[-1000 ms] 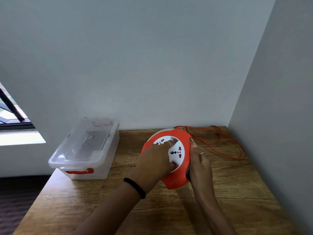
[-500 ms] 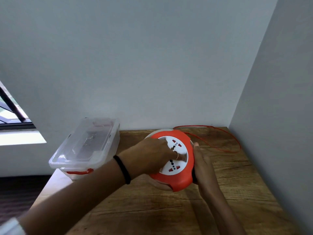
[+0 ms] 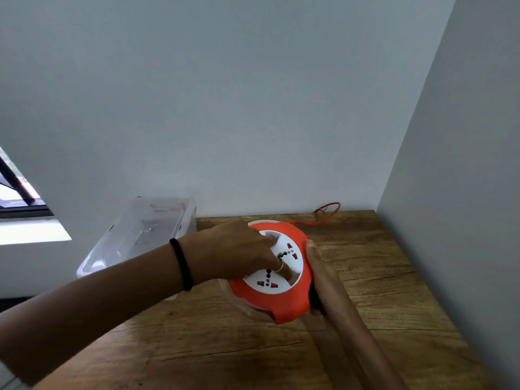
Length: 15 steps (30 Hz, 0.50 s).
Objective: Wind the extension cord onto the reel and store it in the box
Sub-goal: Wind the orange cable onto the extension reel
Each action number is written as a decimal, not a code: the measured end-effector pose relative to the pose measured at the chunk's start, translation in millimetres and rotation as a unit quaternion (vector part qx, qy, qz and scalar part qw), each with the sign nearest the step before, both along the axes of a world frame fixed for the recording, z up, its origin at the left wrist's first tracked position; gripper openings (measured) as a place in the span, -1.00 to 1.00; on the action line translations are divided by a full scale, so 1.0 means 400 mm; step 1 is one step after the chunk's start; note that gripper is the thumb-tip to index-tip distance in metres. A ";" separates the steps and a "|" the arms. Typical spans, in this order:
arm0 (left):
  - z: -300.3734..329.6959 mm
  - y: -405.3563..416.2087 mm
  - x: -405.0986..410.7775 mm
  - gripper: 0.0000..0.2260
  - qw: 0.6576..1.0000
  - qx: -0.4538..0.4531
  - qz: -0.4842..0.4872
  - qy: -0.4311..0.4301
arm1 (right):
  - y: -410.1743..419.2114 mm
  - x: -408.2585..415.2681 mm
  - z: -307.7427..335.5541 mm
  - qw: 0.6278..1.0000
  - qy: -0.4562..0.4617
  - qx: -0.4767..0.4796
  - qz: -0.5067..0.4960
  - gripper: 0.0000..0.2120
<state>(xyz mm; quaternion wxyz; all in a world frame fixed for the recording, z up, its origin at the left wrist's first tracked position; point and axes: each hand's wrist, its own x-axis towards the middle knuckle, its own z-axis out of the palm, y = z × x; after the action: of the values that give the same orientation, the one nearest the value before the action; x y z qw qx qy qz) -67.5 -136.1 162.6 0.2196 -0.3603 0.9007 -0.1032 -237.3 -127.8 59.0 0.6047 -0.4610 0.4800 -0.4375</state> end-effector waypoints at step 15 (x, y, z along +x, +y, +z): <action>-0.001 0.029 -0.003 -0.49 0.941 -0.095 0.198 0.258 | -0.020 -0.011 0.002 0.993 -0.065 -0.023 -0.099 -0.56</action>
<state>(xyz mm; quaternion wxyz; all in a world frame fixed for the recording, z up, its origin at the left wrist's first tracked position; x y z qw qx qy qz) -68.5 -124.4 162.4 -0.0397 -0.5645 0.8232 -0.0458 -241.8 -135.6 59.7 0.5779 -0.3952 0.4728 -0.5351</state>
